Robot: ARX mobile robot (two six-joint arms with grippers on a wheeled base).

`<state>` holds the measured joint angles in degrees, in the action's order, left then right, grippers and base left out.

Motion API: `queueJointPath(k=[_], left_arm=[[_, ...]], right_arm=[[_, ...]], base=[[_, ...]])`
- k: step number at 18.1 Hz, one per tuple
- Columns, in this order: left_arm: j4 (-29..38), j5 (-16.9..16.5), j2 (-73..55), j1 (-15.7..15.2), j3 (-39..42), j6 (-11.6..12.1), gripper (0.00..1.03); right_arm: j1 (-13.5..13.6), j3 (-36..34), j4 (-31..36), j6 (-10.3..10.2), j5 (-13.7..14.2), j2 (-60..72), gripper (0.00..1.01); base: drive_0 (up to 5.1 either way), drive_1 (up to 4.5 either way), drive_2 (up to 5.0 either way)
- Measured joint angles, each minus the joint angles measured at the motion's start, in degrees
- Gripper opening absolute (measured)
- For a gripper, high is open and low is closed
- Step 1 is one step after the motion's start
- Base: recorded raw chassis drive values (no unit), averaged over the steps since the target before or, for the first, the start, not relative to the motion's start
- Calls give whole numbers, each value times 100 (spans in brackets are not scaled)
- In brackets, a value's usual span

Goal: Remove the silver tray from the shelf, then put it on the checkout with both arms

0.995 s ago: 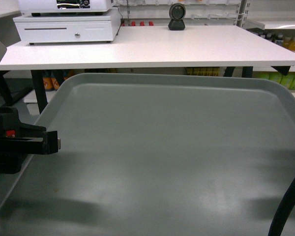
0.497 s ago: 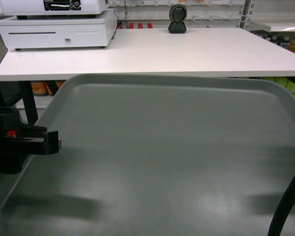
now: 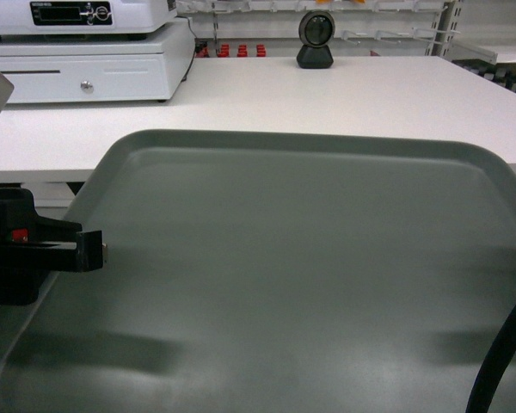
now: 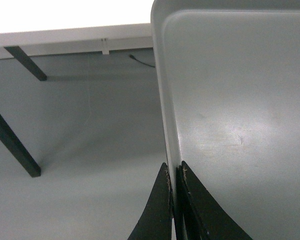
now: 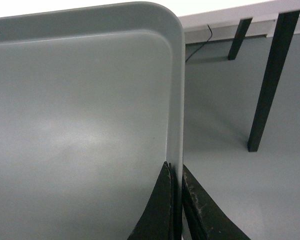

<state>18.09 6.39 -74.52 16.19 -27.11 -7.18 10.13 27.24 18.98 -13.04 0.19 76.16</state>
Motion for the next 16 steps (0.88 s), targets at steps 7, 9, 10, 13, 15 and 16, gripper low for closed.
queueJointPath(k=[7,9,10,13,15,16], left_arm=[[20,7,2,11,0,0,3],[17,2,2,13,0,0,3],[-2,7,2,13,0,0,3],[-15,9,2,11,0,0,3],[22,7,-15,9,-11,0,3],[-11,9,-17,7,-11,0,3]], right_arm=[[-2,0,31,0,4,-13,3],[-2,0,17,0,11,-11,3],[-2,0,-2,0,7,-11,3],[-2,0,-9,0,4,-2,3],[-2,20,39,2,0,15,3],[-2,15,-2,2,0,28,3]], base=[[2,415,-412],[-7,409,-422],[-15,402,-431],[-15,402,-431],[-15,402,-431],[0,0,0]])
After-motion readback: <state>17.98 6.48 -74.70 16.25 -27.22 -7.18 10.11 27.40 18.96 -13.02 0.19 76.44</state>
